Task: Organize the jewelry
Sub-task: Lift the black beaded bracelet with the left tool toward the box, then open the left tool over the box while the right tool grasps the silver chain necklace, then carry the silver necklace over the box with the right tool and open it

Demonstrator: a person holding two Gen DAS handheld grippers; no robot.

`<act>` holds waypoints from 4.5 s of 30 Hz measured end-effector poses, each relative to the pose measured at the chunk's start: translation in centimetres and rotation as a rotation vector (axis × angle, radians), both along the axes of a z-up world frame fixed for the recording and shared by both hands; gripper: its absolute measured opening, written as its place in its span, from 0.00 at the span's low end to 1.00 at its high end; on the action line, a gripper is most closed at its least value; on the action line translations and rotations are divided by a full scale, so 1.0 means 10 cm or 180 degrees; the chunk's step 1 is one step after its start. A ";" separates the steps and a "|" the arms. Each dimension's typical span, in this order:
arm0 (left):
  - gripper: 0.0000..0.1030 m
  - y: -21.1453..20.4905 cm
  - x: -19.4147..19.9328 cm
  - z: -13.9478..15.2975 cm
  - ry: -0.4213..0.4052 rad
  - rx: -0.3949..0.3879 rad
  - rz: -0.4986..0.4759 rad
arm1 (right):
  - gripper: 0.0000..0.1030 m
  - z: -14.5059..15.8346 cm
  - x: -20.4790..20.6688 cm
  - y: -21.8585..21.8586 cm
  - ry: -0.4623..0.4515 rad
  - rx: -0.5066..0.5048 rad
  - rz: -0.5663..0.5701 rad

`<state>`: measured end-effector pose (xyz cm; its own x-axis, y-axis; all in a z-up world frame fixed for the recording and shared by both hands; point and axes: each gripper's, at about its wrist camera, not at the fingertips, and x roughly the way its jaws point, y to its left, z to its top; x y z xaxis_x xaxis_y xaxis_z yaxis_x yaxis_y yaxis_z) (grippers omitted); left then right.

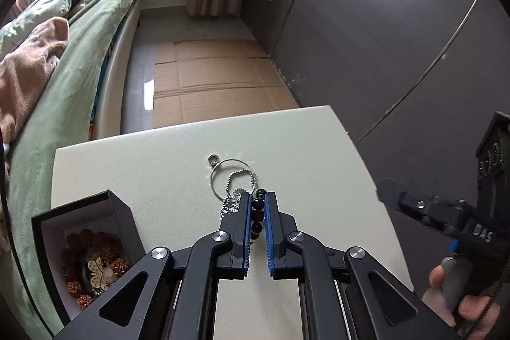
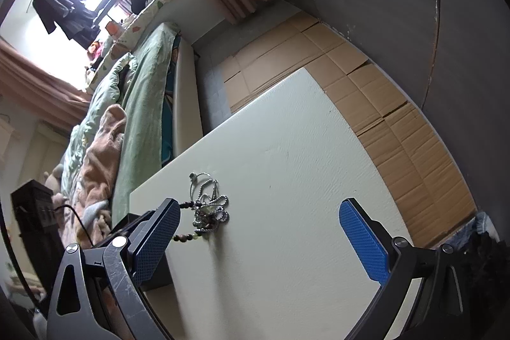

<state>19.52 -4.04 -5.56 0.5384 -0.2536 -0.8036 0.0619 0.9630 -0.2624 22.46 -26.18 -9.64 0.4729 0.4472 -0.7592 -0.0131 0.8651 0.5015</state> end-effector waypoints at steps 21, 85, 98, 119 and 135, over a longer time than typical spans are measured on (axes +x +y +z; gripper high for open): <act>0.07 0.31 -0.42 0.85 -0.0775 -0.0460 0.0045 | 0.97 -0.02 0.03 0.23 -0.0022 -0.0129 0.0209; 0.78 1.70 -0.80 0.27 -0.0203 -0.0499 0.1387 | 0.13 1.11 -0.73 1.16 -0.1191 0.0552 0.0942; 1.00 1.87 -0.87 0.35 -0.0403 -0.0618 0.1520 | 0.13 1.84 -0.92 1.44 -0.1623 0.0551 0.1118; 1.00 2.25 -1.06 0.36 -0.0652 -0.0917 0.1963 | 0.13 1.58 -0.68 2.08 -0.1631 0.0557 0.1482; 1.00 2.30 -1.03 0.31 -0.0600 -0.0897 0.2035 | 0.13 0.85 -0.30 2.26 -0.1058 0.0300 0.1584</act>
<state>9.23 18.95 -2.45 0.7738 -0.0266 -0.6329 -0.4221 0.7233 -0.5465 19.46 -3.58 -1.17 0.3947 0.7338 -0.5530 -0.5738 0.6669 0.4754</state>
